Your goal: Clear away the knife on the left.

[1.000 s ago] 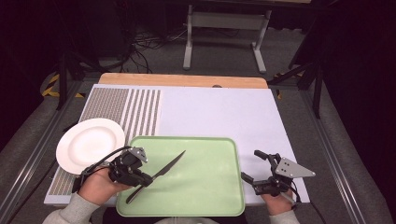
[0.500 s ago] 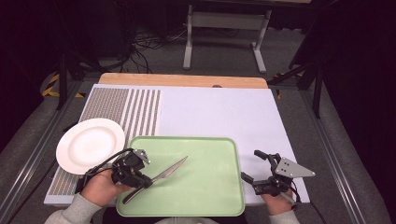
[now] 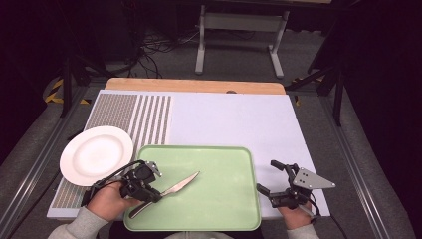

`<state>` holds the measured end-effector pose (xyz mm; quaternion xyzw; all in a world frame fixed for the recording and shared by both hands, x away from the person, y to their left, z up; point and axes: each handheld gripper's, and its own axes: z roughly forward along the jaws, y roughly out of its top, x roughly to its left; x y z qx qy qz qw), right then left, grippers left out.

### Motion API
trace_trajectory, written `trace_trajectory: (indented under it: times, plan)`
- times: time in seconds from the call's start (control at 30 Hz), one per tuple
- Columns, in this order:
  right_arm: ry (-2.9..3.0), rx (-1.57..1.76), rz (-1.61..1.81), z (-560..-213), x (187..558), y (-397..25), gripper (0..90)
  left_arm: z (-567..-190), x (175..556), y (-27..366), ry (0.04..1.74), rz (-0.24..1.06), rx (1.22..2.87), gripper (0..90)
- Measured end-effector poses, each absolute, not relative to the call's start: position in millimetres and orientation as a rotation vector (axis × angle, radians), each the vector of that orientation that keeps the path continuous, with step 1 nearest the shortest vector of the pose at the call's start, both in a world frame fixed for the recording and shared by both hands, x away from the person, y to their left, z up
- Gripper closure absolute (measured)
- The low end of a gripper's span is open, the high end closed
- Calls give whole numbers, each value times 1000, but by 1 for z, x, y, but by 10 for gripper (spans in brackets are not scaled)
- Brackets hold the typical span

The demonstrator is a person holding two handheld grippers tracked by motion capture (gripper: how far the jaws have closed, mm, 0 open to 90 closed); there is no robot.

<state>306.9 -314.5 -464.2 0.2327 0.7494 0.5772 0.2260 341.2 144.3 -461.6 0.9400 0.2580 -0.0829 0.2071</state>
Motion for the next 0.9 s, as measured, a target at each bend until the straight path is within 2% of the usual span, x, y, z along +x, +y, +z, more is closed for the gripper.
trace_trajectory:
  times: [0.63, 0.7, 0.77, 0.83, 0.9]
  plan:
    - [2071, 638, 1592, -464, 307, -314, 62, -461, 340, 144, 710, -231, 2623, 784]
    - [2070, 638, 1596, -464, 307, -314, 61, -461, 341, 145, 707, -231, 2615, 721]
    - [2072, 637, 1595, -464, 307, -314, 61, -459, 339, 144, 689, -215, 2613, 708]
    - [2071, 638, 1596, -464, 307, -314, 61, -457, 339, 144, 685, -211, 2591, 595]
    - [2071, 637, 1594, -464, 307, -315, 61, -455, 339, 142, 685, -197, 2574, 425]
